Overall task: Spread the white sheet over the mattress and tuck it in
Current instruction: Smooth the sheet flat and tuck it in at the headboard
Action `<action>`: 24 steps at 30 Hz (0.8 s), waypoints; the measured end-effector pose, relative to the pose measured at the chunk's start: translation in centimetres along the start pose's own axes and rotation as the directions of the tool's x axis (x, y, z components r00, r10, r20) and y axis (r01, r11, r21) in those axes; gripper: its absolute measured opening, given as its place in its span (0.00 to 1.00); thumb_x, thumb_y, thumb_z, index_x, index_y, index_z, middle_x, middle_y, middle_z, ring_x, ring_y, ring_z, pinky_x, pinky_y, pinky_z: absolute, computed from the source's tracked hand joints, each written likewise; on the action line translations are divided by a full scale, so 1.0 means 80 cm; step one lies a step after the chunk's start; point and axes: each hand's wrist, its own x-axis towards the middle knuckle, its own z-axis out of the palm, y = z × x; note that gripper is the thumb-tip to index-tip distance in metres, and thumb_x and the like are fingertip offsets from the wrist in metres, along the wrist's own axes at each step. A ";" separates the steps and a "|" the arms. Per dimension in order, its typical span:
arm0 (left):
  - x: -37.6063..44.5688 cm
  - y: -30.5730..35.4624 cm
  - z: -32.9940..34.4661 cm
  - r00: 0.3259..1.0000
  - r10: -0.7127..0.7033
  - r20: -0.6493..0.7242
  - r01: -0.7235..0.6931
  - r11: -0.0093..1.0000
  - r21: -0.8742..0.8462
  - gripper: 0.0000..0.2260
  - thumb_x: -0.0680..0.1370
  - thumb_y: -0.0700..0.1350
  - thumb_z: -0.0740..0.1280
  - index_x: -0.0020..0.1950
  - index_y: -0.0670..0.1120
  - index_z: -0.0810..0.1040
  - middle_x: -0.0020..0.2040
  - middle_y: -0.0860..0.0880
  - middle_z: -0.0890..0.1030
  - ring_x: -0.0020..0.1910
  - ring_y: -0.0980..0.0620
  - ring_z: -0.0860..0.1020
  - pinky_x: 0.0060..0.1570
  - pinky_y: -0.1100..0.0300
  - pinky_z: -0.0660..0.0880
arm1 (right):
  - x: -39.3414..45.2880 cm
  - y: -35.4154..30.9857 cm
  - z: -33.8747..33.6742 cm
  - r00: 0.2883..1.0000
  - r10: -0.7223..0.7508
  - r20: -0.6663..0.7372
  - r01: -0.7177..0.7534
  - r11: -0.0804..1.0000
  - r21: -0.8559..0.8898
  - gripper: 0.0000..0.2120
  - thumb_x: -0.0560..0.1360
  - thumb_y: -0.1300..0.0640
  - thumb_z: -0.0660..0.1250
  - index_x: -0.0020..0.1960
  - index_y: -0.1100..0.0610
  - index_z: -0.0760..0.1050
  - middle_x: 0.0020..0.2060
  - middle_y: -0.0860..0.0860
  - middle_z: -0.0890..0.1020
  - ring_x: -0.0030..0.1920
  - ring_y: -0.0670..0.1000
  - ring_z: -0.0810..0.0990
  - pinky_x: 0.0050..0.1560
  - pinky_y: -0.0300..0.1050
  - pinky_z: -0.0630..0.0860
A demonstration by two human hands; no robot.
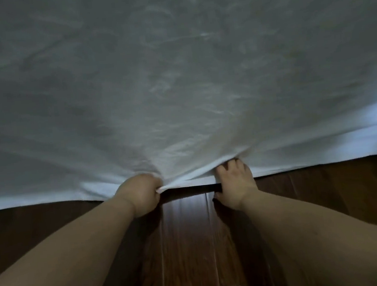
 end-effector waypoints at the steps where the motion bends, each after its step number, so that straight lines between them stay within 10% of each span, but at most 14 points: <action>1: 0.001 0.002 -0.005 1.000 -0.019 0.012 0.019 1.000 -0.008 0.11 0.76 0.45 0.60 0.53 0.48 0.79 0.56 0.45 0.78 0.56 0.45 0.75 0.50 0.60 0.70 | 0.000 0.000 -0.002 1.000 -0.004 -0.015 0.003 1.000 -0.009 0.33 0.70 0.42 0.68 0.70 0.53 0.62 0.67 0.58 0.66 0.68 0.61 0.62 0.71 0.54 0.60; 9: 0.026 0.002 -0.021 0.983 -0.184 -0.011 0.183 0.982 -0.042 0.17 0.74 0.44 0.62 0.62 0.43 0.76 0.64 0.43 0.73 0.62 0.43 0.74 0.64 0.55 0.71 | -0.002 0.052 -0.021 0.992 0.060 -0.111 -0.050 0.995 0.087 0.13 0.77 0.58 0.58 0.60 0.59 0.69 0.56 0.59 0.80 0.56 0.61 0.77 0.53 0.49 0.70; 15: 0.015 -0.004 -0.004 0.904 -0.346 0.250 0.320 0.937 0.141 0.34 0.75 0.51 0.62 0.78 0.53 0.48 0.79 0.46 0.43 0.77 0.41 0.51 0.73 0.41 0.53 | -0.021 0.128 -0.005 0.789 0.515 0.334 -0.503 0.855 -0.129 0.25 0.75 0.54 0.60 0.71 0.54 0.61 0.69 0.58 0.66 0.69 0.61 0.66 0.68 0.58 0.62; 19: 0.042 0.009 0.005 0.964 -0.217 0.151 0.198 0.971 0.134 0.33 0.77 0.52 0.60 0.78 0.54 0.47 0.79 0.46 0.47 0.76 0.44 0.54 0.72 0.49 0.60 | -0.016 0.152 -0.006 0.878 0.440 0.187 -0.447 0.895 -0.009 0.23 0.76 0.56 0.59 0.70 0.57 0.62 0.69 0.59 0.65 0.68 0.61 0.65 0.67 0.55 0.68; 24: 0.054 0.020 0.018 0.913 -0.145 0.382 0.142 0.989 0.036 0.29 0.74 0.46 0.59 0.76 0.53 0.59 0.76 0.46 0.58 0.72 0.45 0.65 0.69 0.52 0.66 | -0.005 0.156 0.007 0.848 0.264 0.459 -0.363 0.921 0.142 0.32 0.77 0.54 0.60 0.77 0.55 0.51 0.76 0.57 0.52 0.74 0.62 0.58 0.73 0.53 0.61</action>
